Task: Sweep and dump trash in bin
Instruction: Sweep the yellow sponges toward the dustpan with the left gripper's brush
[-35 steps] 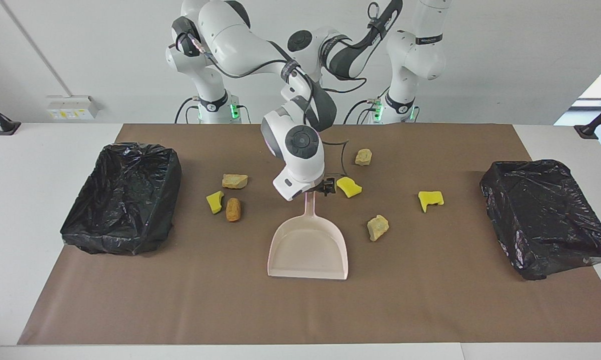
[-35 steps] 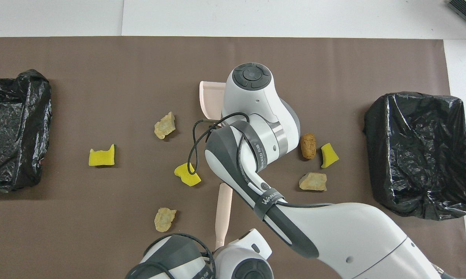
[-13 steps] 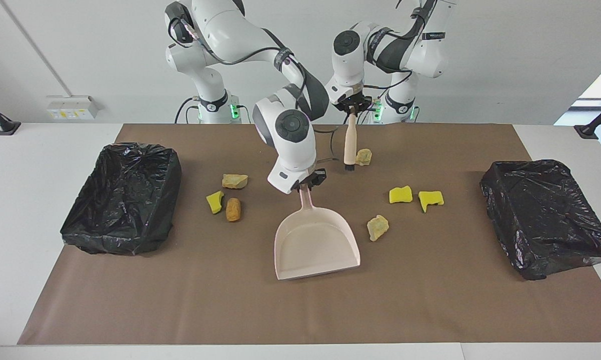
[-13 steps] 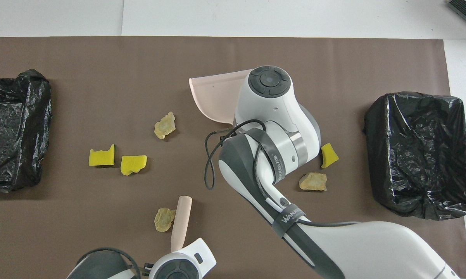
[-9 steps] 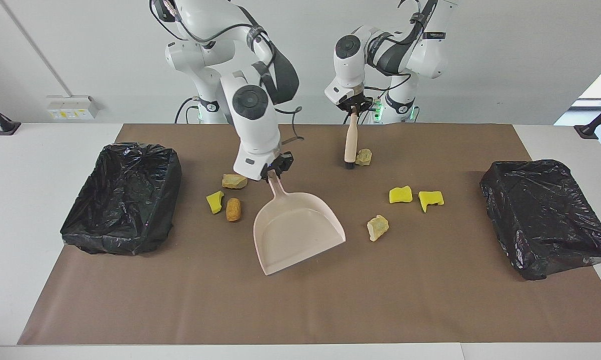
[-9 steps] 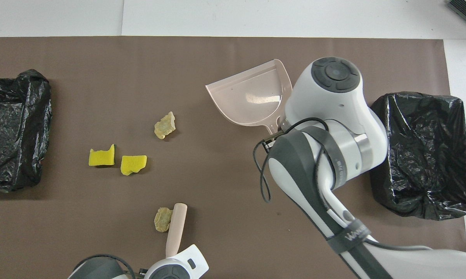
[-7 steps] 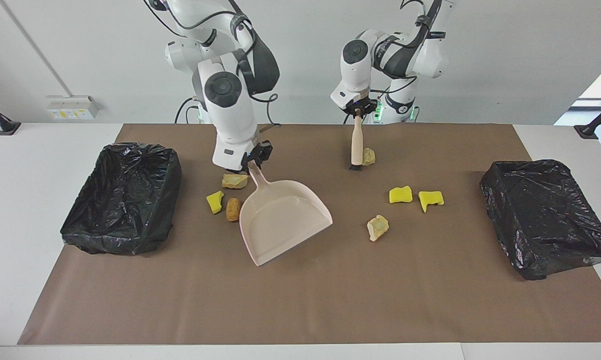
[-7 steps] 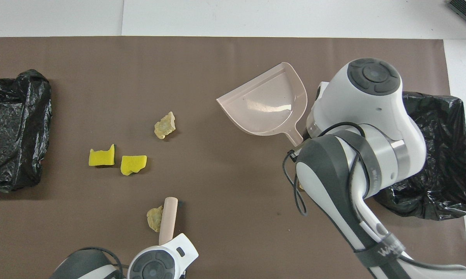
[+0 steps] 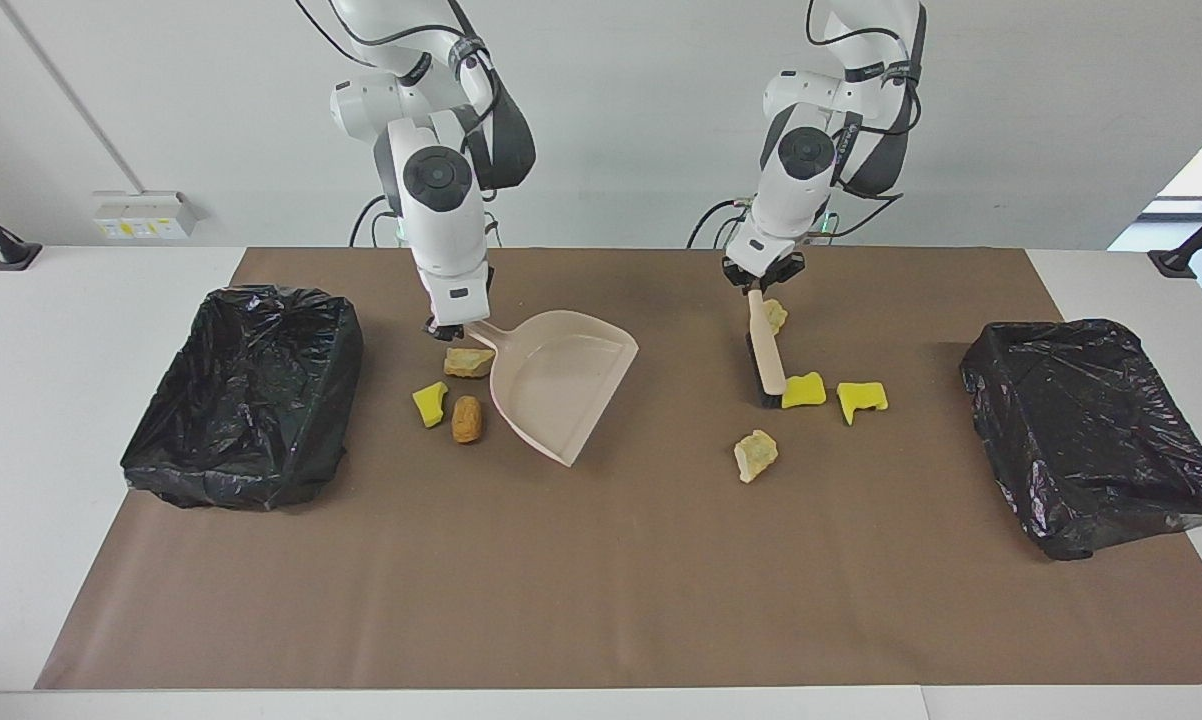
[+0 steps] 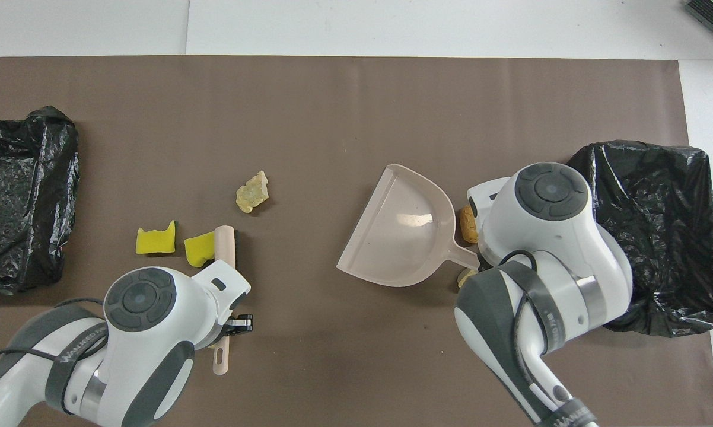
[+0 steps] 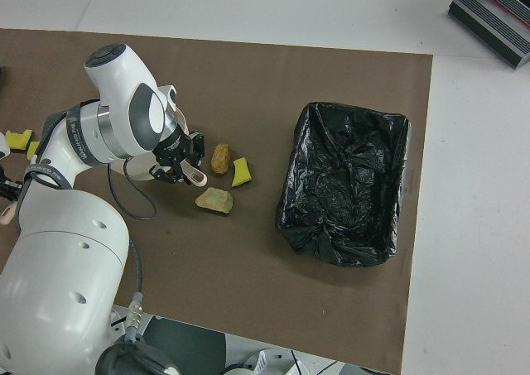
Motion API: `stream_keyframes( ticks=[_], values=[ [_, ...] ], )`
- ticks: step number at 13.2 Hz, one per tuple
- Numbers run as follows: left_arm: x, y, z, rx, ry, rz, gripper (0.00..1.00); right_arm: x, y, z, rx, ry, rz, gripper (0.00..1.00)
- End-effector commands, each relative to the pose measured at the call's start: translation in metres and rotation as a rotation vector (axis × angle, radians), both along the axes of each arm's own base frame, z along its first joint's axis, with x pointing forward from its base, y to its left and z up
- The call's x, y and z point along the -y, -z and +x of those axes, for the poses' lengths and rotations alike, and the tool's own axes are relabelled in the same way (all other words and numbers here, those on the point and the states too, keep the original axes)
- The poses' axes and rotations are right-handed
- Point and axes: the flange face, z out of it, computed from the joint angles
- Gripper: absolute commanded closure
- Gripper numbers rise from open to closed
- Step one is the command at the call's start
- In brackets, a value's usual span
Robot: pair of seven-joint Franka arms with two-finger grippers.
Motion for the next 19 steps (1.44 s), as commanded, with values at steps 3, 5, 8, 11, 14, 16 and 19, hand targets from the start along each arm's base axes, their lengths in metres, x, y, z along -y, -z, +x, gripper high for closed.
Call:
stream_keyframes(
  ticks=[3,5,8,11,14,16,19],
  values=[
    [-0.026,-0.051,0.042,0.001,-0.069,0.013,0.99,-0.04,0.026,-0.017,0.027,-0.109,-0.039,1.0],
    [-0.058,-0.05,0.057,0.021,-0.127,0.035,0.99,-0.06,0.033,-0.026,0.058,-0.118,-0.122,1.0],
    [-0.118,-0.048,0.076,0.06,-0.206,0.11,1.0,-0.069,0.038,-0.03,0.068,-0.122,-0.152,1.0],
    [-0.163,-0.032,0.093,0.084,-0.271,0.144,1.0,-0.084,0.048,-0.037,0.068,-0.12,-0.162,1.0],
    [-0.173,-0.006,0.095,0.055,-0.332,0.188,1.0,-0.084,0.05,-0.037,0.073,-0.08,-0.172,1.0],
    [-0.156,0.01,0.1,0.068,-0.365,0.194,1.0,-0.084,0.051,-0.038,0.077,-0.052,-0.174,1.0],
    [-0.118,0.037,0.098,0.036,-0.303,0.209,1.0,-0.084,0.052,-0.038,0.076,-0.048,-0.172,1.0]
  ],
)
